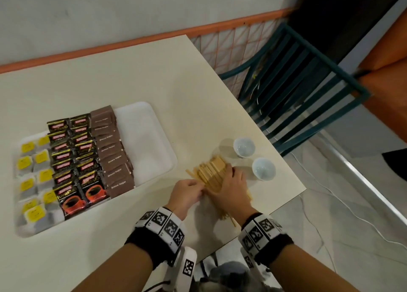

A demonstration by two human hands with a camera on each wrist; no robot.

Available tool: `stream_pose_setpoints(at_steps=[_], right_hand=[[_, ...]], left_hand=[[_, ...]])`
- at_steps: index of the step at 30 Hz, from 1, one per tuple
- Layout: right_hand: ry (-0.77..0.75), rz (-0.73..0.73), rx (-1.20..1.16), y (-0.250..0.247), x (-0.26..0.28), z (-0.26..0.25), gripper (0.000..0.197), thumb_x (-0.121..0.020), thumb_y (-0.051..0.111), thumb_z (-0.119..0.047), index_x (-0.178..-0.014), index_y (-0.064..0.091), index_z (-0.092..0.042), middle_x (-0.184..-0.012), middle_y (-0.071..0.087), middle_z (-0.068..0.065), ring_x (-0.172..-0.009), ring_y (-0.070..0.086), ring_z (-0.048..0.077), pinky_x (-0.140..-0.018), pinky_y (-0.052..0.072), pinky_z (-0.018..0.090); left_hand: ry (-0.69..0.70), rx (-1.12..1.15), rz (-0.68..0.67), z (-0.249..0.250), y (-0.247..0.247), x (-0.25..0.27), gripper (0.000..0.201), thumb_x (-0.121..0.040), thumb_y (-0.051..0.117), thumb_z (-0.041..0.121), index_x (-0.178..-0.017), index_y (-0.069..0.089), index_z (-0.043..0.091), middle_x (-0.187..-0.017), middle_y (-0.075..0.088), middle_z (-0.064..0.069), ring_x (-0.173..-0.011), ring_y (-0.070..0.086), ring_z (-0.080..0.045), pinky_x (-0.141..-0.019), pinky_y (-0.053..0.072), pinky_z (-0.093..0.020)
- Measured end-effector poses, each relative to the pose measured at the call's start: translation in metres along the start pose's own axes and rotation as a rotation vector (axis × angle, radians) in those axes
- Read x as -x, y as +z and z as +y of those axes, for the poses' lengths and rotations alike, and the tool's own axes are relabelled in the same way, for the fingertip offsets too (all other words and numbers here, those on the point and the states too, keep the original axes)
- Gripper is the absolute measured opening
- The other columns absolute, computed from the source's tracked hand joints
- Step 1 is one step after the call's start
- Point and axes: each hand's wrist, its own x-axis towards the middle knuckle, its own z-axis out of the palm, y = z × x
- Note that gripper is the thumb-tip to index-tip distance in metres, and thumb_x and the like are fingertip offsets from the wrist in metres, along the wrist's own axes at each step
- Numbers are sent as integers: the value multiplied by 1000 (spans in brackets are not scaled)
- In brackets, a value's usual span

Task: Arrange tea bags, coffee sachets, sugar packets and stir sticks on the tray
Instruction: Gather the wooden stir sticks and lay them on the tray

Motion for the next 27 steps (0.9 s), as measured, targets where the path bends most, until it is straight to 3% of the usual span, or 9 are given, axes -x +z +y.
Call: stream_pose_setpoints(at_steps=[2, 4, 9, 13, 16, 18, 21, 25, 27], right_hand=[[-44, -10, -19, 4, 1, -3, 91, -77, 61, -57, -137, 30, 2, -123, 44, 20, -110, 42, 33, -101, 38, 44], [-48, -93, -18, 3, 1, -8, 80, -86, 53, -51, -141, 23, -1, -130, 38, 17, -117, 37, 31, -105, 32, 37], [-92, -192, -2, 8, -2, -21, 52, -91, 47, -15, -138, 28, -3, -127, 41, 16, -114, 39, 31, -98, 30, 31], [-54, -182, -4, 11, -9, -24, 34, -91, 34, -8, -124, 41, -3, -121, 47, 16, -107, 44, 30, -84, 32, 30], [-48, -228, -49, 8, -11, -28, 25, -92, 35, -8, -115, 43, -1, -115, 51, 17, -104, 48, 30, -84, 37, 32], [-17, -211, -117, 5, -11, -31, 20, -92, 39, -9, -110, 45, -1, -109, 55, 18, -99, 53, 32, -82, 42, 36], [40, -173, -125, 3, -14, -36, 16, -94, 40, -11, -104, 48, -1, -103, 61, 17, -92, 60, 31, -74, 47, 34], [-4, -164, -22, 4, -16, -45, 20, -96, 36, -10, -109, 49, -2, -111, 57, 16, -99, 58, 30, -80, 46, 32], [-33, -169, 13, 5, -15, -49, 21, -96, 36, -10, -112, 47, -3, -114, 54, 16, -101, 56, 30, -84, 46, 33]], left_hand=[[3, -14, 26, 0, 2, -3, 18, -87, 58, 13, -69, 62, 9, -70, 54, -12, -68, 48, -21, -65, 41, -31], [5, -31, 31, 3, 5, -4, 20, -87, 58, 16, -70, 65, 9, -67, 58, -8, -65, 51, -21, -67, 42, -30], [30, -140, 15, 6, 11, -6, 21, -89, 52, 18, -86, 71, 9, -87, 70, -11, -86, 64, -25, -80, 50, -33], [83, -385, 116, 2, 12, -8, 27, -80, 55, 40, -75, 70, 18, -93, 65, -8, -92, 61, -30, -84, 51, -39], [98, -452, 149, 2, 9, -7, 40, -72, 52, 51, -85, 71, 18, -107, 58, -9, -98, 57, -30, -90, 50, -45], [128, -372, 126, 5, 7, -6, 38, -74, 54, 47, -84, 71, 14, -99, 64, -13, -92, 61, -29, -86, 52, -41], [172, -303, 74, 8, 4, -1, 26, -89, 52, 27, -88, 69, 8, -90, 69, -13, -79, 60, -23, -72, 47, -32], [149, -280, 63, 5, 1, 1, 22, -93, 45, 19, -96, 65, 11, -97, 68, -6, -92, 62, -22, -82, 48, -34], [141, -262, 66, 3, 0, 0, 24, -93, 44, 18, -97, 65, 9, -95, 68, -7, -90, 61, -21, -77, 47, -31]])
